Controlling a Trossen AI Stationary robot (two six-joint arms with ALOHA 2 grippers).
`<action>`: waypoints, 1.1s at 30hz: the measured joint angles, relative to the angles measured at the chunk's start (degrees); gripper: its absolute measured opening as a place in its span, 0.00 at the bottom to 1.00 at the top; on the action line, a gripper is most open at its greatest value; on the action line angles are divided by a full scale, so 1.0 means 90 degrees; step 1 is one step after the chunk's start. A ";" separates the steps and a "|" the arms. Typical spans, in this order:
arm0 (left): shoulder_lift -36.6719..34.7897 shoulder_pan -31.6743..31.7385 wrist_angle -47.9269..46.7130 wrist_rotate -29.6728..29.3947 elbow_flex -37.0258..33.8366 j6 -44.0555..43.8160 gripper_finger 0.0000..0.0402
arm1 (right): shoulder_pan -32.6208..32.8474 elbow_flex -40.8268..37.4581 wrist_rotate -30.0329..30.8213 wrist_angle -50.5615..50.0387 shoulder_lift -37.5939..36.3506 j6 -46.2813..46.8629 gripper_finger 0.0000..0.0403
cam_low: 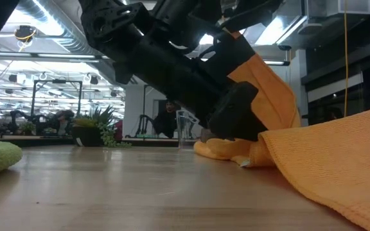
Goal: Fold microfiber towels
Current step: Fold the top orange towel on the table
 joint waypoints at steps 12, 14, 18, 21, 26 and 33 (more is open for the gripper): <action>-0.0567 -0.0386 -0.1177 -0.0418 -0.0003 -0.0108 0.00 | 0.0000 0.0000 0.0002 -0.0007 0.0000 -0.0013 0.01; -0.0938 -0.0524 -0.2001 -0.0928 -0.0004 -0.0108 0.00 | 0.0000 0.0000 0.0002 -0.0007 0.0000 -0.0036 0.01; -0.1764 -0.0737 -0.3512 -0.2120 -0.0003 -0.0233 0.00 | 0.0000 0.0000 0.0143 0.0016 0.0000 -0.0176 0.01; -0.2420 -0.0858 -0.4876 -0.3152 -0.0003 -0.0513 0.00 | 0.0000 0.0000 0.0393 0.0024 0.0000 -0.0190 0.01; -0.3711 -0.0981 -0.7061 -0.4511 -0.0003 -0.1304 0.00 | -0.0002 0.0002 0.0424 0.0357 -0.0002 -0.0509 0.01; -0.5484 -0.0908 -0.9078 -0.5377 -0.0003 -0.1860 0.00 | -0.0002 0.0249 0.1129 0.1023 -0.0002 -0.1775 0.01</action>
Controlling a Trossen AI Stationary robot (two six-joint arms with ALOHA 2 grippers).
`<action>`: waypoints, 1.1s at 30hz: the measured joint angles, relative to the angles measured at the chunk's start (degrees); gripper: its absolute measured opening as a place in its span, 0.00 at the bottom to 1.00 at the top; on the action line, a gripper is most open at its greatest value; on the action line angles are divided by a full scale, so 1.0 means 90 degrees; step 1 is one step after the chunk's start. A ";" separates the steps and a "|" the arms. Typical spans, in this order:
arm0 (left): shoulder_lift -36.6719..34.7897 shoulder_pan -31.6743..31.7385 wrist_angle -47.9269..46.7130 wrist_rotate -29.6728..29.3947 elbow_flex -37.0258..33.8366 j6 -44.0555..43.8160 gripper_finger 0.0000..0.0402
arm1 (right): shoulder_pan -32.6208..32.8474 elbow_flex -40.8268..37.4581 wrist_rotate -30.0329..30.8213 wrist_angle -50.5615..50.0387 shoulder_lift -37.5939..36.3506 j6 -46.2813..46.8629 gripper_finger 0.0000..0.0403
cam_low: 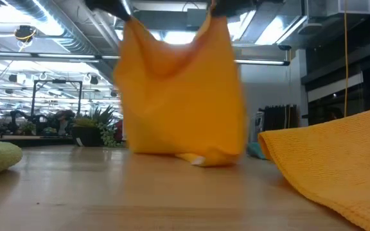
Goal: Fold microfiber towels
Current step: Fold the top orange towel on the table
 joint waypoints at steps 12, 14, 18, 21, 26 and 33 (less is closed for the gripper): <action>-0.1775 -0.0052 0.0298 -0.0238 0.0001 0.0740 0.00 | -0.0078 0.1428 0.0329 -0.0569 -0.0007 -0.1120 0.01; -0.1854 -0.0159 0.0479 -0.0054 0.0000 0.0741 0.00 | -0.0080 0.1527 0.0182 -0.0627 -0.0012 -0.1072 0.01; -0.1812 -0.0406 0.0680 0.0245 0.0002 0.0739 0.00 | -0.0043 0.1548 -0.0063 -0.0758 -0.0007 -0.0985 0.01; -0.1691 -0.0636 0.0891 0.0434 0.0002 0.0738 0.00 | -0.0013 0.1548 -0.0636 -0.1090 -0.0003 -0.0543 0.01; -0.1637 -0.1202 0.1730 0.0756 0.0006 0.0761 0.00 | 0.0375 0.1548 -0.1115 -0.1052 -0.0004 -0.0251 0.01; -0.1553 -0.2197 0.2249 0.0846 0.0780 0.0431 0.00 | 0.1341 0.1991 -0.1251 -0.1345 -0.0034 -0.0215 0.01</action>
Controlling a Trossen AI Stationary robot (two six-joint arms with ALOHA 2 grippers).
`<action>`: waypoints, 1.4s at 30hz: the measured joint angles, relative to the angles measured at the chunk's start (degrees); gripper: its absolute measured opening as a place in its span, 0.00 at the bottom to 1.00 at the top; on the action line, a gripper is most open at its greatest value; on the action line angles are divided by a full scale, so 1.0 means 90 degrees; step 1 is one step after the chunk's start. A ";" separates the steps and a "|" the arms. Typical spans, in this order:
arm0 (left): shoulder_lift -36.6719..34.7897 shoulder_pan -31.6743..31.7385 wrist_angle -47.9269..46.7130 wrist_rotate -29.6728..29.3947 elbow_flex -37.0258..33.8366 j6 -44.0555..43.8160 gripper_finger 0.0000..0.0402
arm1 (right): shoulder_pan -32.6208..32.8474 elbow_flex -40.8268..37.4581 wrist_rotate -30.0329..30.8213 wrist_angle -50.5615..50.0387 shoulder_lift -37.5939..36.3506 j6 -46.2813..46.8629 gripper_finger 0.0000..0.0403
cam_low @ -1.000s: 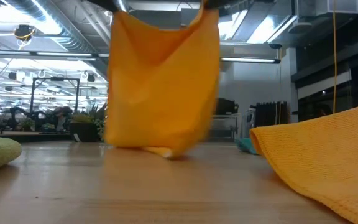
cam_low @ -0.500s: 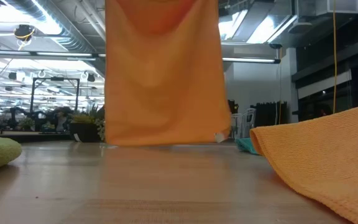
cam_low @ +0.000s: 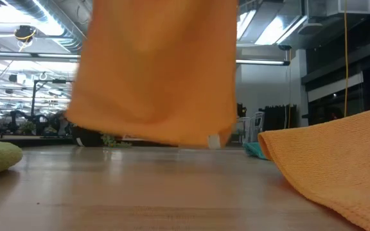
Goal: Fold microfiber towels
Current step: Fold the top orange towel on the table
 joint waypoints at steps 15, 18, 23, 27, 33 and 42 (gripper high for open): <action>0.0030 0.1397 -0.2681 0.0147 -0.1506 -0.2526 0.00 | -0.1574 -0.1924 0.0800 0.0908 0.0332 0.0313 0.00; 0.0043 0.2053 -0.2406 0.0016 -0.2192 -0.2063 0.00 | -0.2021 -0.2498 0.0678 0.1780 0.0359 -0.0003 0.00; 0.0072 0.3198 -0.0645 0.0158 -0.3375 -0.0419 0.00 | -0.2656 -0.3335 0.0352 0.3191 0.0359 -0.0406 0.00; 0.0079 0.4004 0.0944 0.0643 -0.3925 0.0999 0.00 | -0.3094 -0.3755 0.0239 0.3695 0.0357 -0.0534 0.00; 0.0071 0.4887 0.1588 0.1328 -0.3974 0.1890 0.00 | -0.3523 -0.4075 0.0239 0.3826 0.0355 -0.0530 0.00; 0.0071 0.4862 0.1334 0.2579 -0.3976 0.1304 0.00 | -0.3165 -0.4142 -0.0248 0.3425 0.0352 -0.0150 0.00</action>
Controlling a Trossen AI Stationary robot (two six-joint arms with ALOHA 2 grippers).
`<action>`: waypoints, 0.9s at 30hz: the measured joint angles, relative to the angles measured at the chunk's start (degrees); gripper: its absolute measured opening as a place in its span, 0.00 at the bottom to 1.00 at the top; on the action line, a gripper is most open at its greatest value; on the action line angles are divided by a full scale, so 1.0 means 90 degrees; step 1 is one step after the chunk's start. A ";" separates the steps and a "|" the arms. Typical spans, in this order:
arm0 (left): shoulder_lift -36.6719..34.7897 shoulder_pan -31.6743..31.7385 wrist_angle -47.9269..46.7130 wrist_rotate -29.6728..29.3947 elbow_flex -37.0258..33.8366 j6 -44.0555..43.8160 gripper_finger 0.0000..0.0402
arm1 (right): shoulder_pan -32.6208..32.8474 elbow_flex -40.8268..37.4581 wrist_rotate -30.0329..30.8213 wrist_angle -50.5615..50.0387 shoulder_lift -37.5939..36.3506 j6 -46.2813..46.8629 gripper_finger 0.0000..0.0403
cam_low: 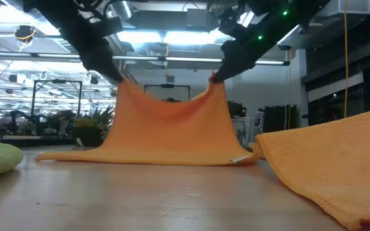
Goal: Fold microfiber towels
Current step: Fold the top orange towel on the table
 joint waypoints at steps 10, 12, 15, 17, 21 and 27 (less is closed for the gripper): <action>0.0006 -0.1285 -0.1098 0.0738 -0.0008 -0.1621 0.00 | 0.1172 -0.0002 -0.0022 -0.1272 -0.0002 0.1444 0.00; 0.0064 -0.1536 -0.1065 0.0850 -0.0087 -0.1883 0.00 | 0.1400 -0.0002 -0.0019 -0.1331 -0.0002 0.1674 0.00; 0.0178 -0.1870 -0.1020 0.0895 -0.0299 -0.2267 0.00 | 0.1661 -0.0002 -0.0019 -0.1325 0.0045 0.2003 0.00; 0.0308 -0.2037 -0.1013 0.0910 -0.0457 -0.2584 0.00 | 0.1789 -0.0002 -0.0021 -0.1373 0.0168 0.2201 0.00; 0.0525 -0.2348 -0.0868 0.0907 -0.0711 -0.3094 0.00 | 0.1988 -0.0002 -0.0028 -0.1361 0.0510 0.2578 0.00; 0.0622 -0.2768 -0.0698 0.0910 -0.0733 -0.3375 0.00 | 0.2275 -0.0002 -0.0436 -0.1197 0.1052 0.3065 0.00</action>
